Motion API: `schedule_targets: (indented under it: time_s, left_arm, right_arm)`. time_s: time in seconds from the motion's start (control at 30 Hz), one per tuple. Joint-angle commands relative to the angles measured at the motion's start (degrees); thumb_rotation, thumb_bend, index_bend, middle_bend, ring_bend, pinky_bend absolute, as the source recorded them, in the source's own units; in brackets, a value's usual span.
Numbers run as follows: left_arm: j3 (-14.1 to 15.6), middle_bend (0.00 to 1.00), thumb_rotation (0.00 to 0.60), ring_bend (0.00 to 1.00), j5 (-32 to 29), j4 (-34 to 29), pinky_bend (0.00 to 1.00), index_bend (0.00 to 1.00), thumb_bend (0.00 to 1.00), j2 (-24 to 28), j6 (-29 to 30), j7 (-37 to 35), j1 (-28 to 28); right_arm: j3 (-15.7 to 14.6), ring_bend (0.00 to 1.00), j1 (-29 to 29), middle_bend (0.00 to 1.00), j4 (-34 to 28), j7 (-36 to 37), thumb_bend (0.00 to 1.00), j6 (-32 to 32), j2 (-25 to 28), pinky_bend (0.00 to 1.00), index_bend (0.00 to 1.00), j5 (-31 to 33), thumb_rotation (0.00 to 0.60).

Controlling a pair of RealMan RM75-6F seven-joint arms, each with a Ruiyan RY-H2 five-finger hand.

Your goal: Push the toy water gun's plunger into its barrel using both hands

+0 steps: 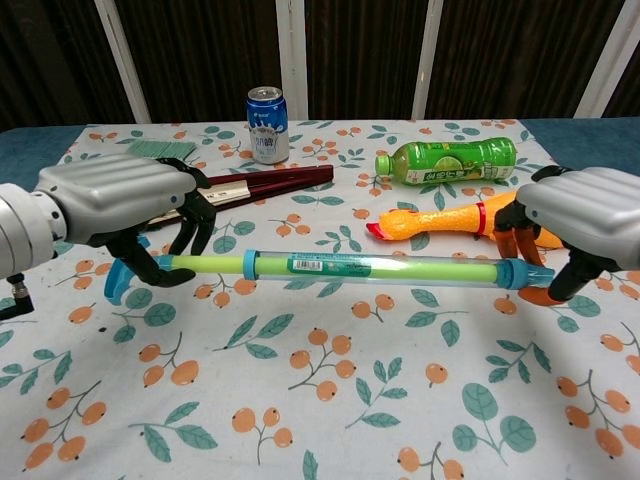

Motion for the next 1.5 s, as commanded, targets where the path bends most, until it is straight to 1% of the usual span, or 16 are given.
schedule_targets:
  time_s: [0.03, 0.63, 0.73, 0.77, 0.83, 0.87, 0.9, 0.93, 1.0, 1.1, 1.13, 1.17, 1.23, 1.33, 1.5]
  left_arm:
    - [-0.15, 0.59, 0.600, 0.09, -0.12, -0.02, 0.00, 0.61, 0.58, -0.63, 0.36, 0.39, -0.08]
    - [-0.53, 0.59, 0.600, 0.09, 0.20, 0.10, 0.00, 0.61, 0.58, -4.07, 2.67, 2.13, -0.03]
    - [-0.54, 0.57, 0.600, 0.09, 0.16, 0.14, 0.00, 0.59, 0.58, -4.41, 2.85, 2.13, 0.07]
    - [-0.48, 0.54, 0.600, 0.09, 0.15, 0.15, 0.00, 0.58, 0.56, -4.46, 2.87, 2.18, 0.10]
    - [-0.35, 0.48, 0.600, 0.09, 0.13, 0.09, 0.00, 0.54, 0.51, -4.44, 2.90, 2.17, 0.21]
    - [-0.27, 0.41, 0.600, 0.08, 0.11, 0.05, 0.00, 0.51, 0.46, -4.41, 2.99, 2.12, 0.33]
    - [-0.21, 0.37, 0.600, 0.08, 0.09, 0.04, 0.00, 0.48, 0.43, -4.37, 3.07, 2.10, 0.42]
    - [-0.18, 0.31, 0.600, 0.07, 0.02, 0.04, 0.00, 0.44, 0.38, -4.31, 3.19, 2.15, 0.52]
    - [-0.17, 0.24, 0.600, 0.06, -0.06, -0.09, 0.00, 0.37, 0.30, -4.11, 3.31, 1.94, 0.71]
    - [0.10, 0.21, 0.600, 0.05, 0.17, -0.49, 0.00, 0.32, 0.24, -3.41, 3.27, 1.17, 1.09]
    - [0.27, 0.20, 0.600, 0.04, 0.31, -0.65, 0.00, 0.31, 0.22, -3.15, 3.29, 0.94, 1.26]
    - [0.46, 0.19, 0.600, 0.04, 0.43, -0.87, 0.00, 0.30, 0.22, -2.90, 3.34, 0.60, 1.49]
    - [1.00, 0.19, 0.600, 0.03, 0.68, -1.48, 0.00, 0.29, 0.22, -2.31, 3.55, -0.36, 2.17]
    - [2.42, 0.18, 0.600, 0.03, 2.13, -2.90, 0.00, 0.29, 0.21, -0.68, 4.90, -2.80, 4.12]
    - [5.01, 0.15, 0.600, 0.01, 7.85, -4.77, 0.00, 0.28, 0.21, 3.44, 8.64, -8.48, 8.02]
  right_arm:
    - [-0.02, 0.36, 0.13, 0.70, -0.10, -0.08, 0.34, 0.16, -0.11, 0.00, 0.79, 0.09, 0.600]
    - [-0.09, 0.36, 0.79, 0.70, -1.44, -0.52, 0.34, 1.21, -0.74, 0.00, 0.79, 1.50, 0.600]
    - [-0.28, 0.36, 0.88, 0.70, -1.40, -0.77, 0.34, 1.45, -0.78, 0.00, 0.79, 1.43, 0.600]
    - [-0.34, 0.36, 0.90, 0.70, -1.40, -0.81, 0.34, 1.46, -0.73, 0.00, 0.77, 1.54, 0.600]
    - [-0.47, 0.32, 0.91, 0.65, -1.40, -0.83, 0.34, 1.45, -0.59, 0.00, 0.66, 1.74, 0.600]
    - [-0.62, 0.28, 0.93, 0.58, -1.45, -0.85, 0.34, 1.26, -0.39, 0.00, 0.56, 2.05, 0.600]
    - [-0.74, 0.22, 0.96, 0.51, -1.53, -1.07, 0.34, 1.13, -0.17, 0.00, 0.46, 2.41, 0.600]
    - [-0.85, 0.18, 1.01, 0.45, -1.65, -1.43, 0.34, 1.06, 0.05, 0.00, 0.39, 2.84, 0.600]
    - [-1.08, 0.09, 1.09, 0.31, -1.98, -2.60, 0.34, 1.10, 0.58, 0.00, 0.21, 3.94, 0.600]
    - [-1.37, 0.02, 1.16, 0.18, -2.97, -4.54, 0.34, 1.58, 1.46, 0.00, 0.07, 5.89, 0.600]
    - [-1.49, 0.01, 1.15, 0.16, -3.31, -5.04, 0.34, 1.72, 1.77, 0.00, 0.05, 6.51, 0.600]
    - [-1.66, 0.00, 1.15, 0.11, -3.65, -5.59, 0.34, 1.84, 2.11, 0.00, 0.02, 7.13, 0.600]
    - [-2.18, 0.00, 1.15, 0.07, -4.06, -6.88, 0.34, 2.18, 2.83, 0.00, 0.00, 8.14, 0.600]
    - [-3.03, 0.00, 0.50, 0.05, -4.31, -6.79, 0.34, 3.11, 4.10, 0.00, 0.00, 8.21, 0.600]
    - [-4.58, 0.00, -1.44, 0.00, -3.12, -2.04, 0.34, 4.02, 7.18, 0.00, 0.00, 4.78, 0.600]
